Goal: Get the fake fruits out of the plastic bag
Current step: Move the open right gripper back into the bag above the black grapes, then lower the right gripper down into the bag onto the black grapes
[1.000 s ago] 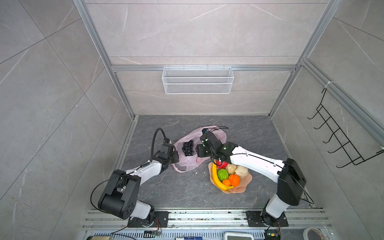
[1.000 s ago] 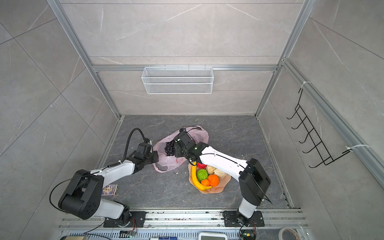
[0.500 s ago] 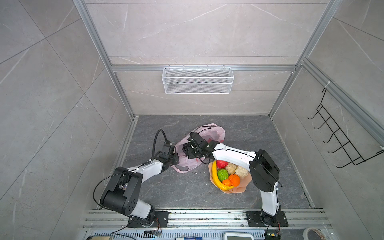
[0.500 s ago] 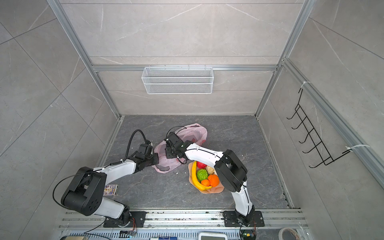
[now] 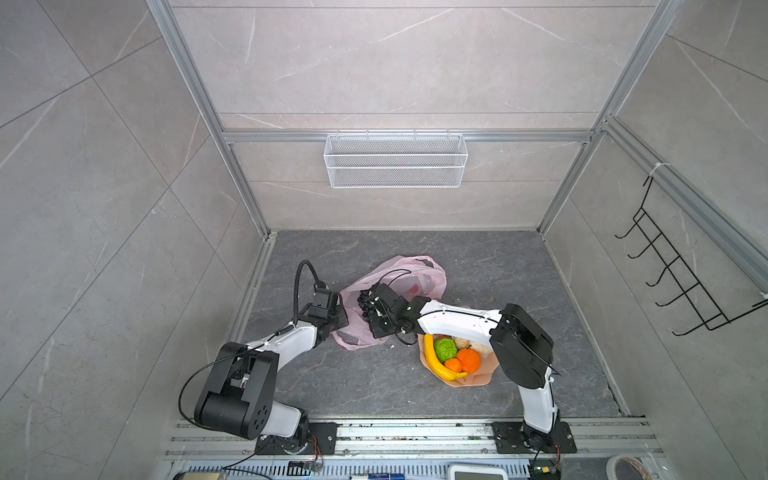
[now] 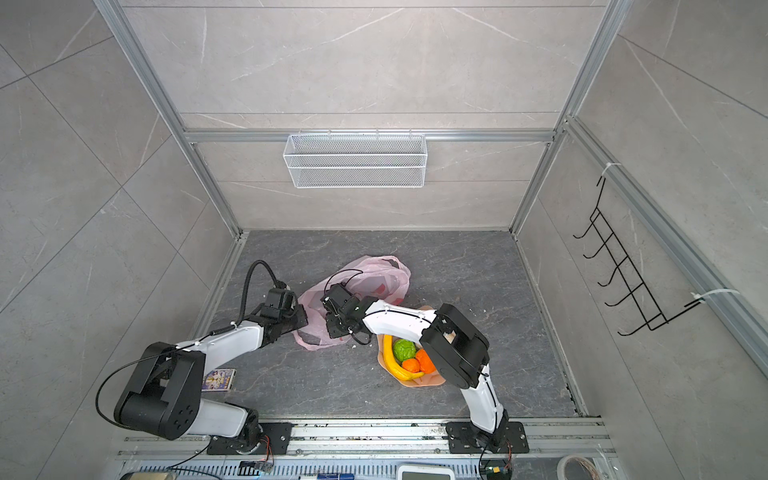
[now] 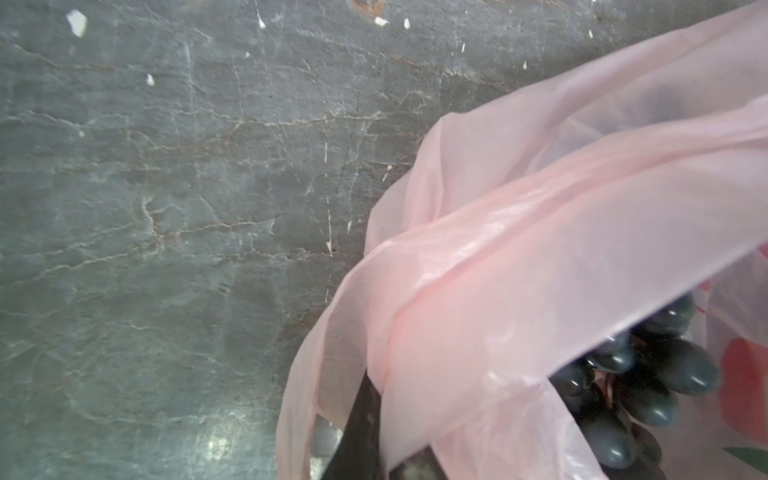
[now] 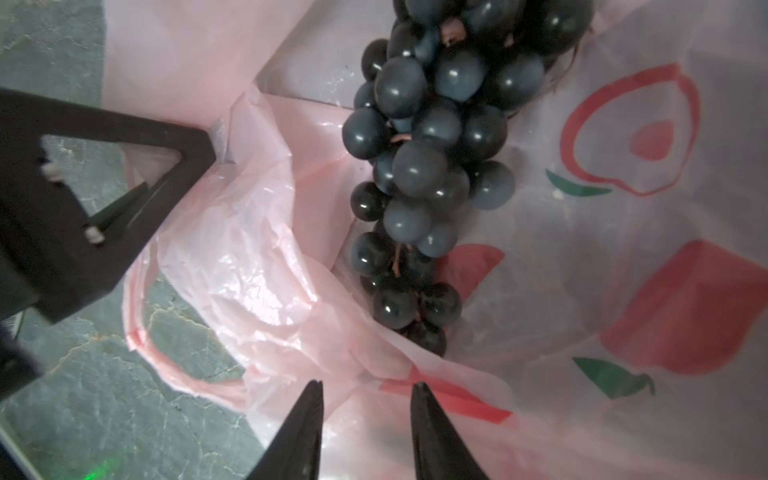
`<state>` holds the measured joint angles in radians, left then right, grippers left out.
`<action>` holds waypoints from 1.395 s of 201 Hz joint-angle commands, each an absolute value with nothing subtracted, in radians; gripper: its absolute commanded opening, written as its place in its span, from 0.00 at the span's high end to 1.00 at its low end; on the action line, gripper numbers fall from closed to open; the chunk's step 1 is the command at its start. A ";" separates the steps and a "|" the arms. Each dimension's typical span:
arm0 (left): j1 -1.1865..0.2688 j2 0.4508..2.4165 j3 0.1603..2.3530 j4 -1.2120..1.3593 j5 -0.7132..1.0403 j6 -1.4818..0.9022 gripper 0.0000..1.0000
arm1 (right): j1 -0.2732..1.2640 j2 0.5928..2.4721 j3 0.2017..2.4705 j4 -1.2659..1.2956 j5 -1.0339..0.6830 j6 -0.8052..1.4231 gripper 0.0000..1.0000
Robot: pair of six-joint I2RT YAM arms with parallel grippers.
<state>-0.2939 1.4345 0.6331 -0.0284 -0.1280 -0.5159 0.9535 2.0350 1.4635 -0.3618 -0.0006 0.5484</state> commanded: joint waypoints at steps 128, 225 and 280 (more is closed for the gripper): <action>-0.292 1.389 0.593 0.065 -0.037 -0.500 0.90 | 0.867 2.139 1.716 -0.414 0.084 0.578 0.30; -0.292 1.386 0.585 0.087 -0.037 -0.495 0.92 | 0.792 2.139 1.680 -0.313 -0.010 0.577 0.45; -0.292 1.399 0.588 0.094 -0.032 -0.497 0.93 | 0.774 2.155 1.686 -0.303 -0.057 0.555 0.39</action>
<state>-0.2939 1.4029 0.5880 0.0555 -0.0425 -0.5133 0.7620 2.1750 1.6726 -0.3313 -0.0166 0.5644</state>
